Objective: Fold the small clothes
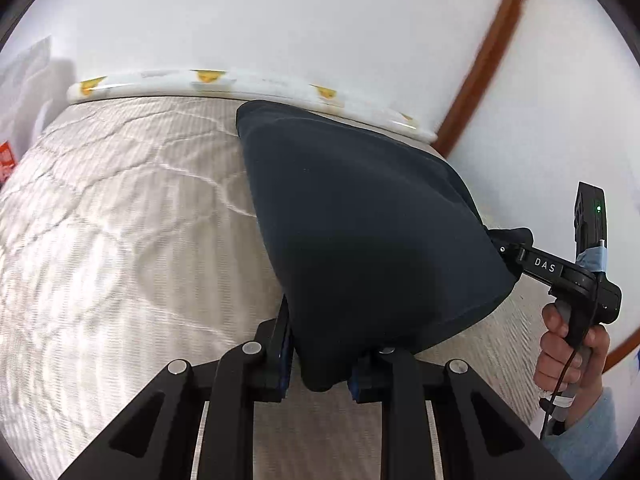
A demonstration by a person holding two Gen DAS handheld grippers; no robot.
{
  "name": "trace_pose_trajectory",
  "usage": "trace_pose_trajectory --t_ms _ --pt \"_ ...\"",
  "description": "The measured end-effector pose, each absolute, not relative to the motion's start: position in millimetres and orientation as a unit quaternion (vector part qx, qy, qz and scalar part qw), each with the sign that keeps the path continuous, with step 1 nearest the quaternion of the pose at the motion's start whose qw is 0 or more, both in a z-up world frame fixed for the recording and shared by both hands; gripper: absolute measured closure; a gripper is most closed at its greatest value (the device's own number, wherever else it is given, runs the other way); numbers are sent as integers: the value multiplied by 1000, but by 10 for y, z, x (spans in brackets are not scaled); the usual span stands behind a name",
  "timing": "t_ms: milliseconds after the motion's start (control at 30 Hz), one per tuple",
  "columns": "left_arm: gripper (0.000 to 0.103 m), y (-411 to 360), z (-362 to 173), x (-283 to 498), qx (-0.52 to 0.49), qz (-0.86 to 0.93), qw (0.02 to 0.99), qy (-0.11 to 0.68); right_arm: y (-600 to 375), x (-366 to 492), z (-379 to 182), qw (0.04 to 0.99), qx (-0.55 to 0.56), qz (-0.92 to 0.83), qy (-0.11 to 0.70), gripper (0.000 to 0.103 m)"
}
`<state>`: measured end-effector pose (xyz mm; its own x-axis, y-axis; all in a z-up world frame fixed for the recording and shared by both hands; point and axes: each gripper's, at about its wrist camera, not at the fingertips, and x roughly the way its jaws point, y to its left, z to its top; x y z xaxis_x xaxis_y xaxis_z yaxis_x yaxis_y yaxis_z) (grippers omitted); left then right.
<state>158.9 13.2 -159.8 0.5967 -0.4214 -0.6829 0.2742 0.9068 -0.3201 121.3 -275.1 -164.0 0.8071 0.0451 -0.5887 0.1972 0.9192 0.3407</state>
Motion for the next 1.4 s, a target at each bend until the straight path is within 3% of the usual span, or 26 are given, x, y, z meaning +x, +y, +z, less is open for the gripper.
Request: trace_pose_trajectory --t_ms 300,667,1400 --pt "82 469 -1751 1650 -79 -190 893 400 -2219 1452 -1638 947 127 -25 295 79" --pt "79 388 -1784 1623 -48 -184 894 405 -2291 1230 -1750 955 129 -35 266 62" --pt "68 416 -1819 1555 -39 -162 896 413 -2350 1192 -1793 953 140 -47 263 50"
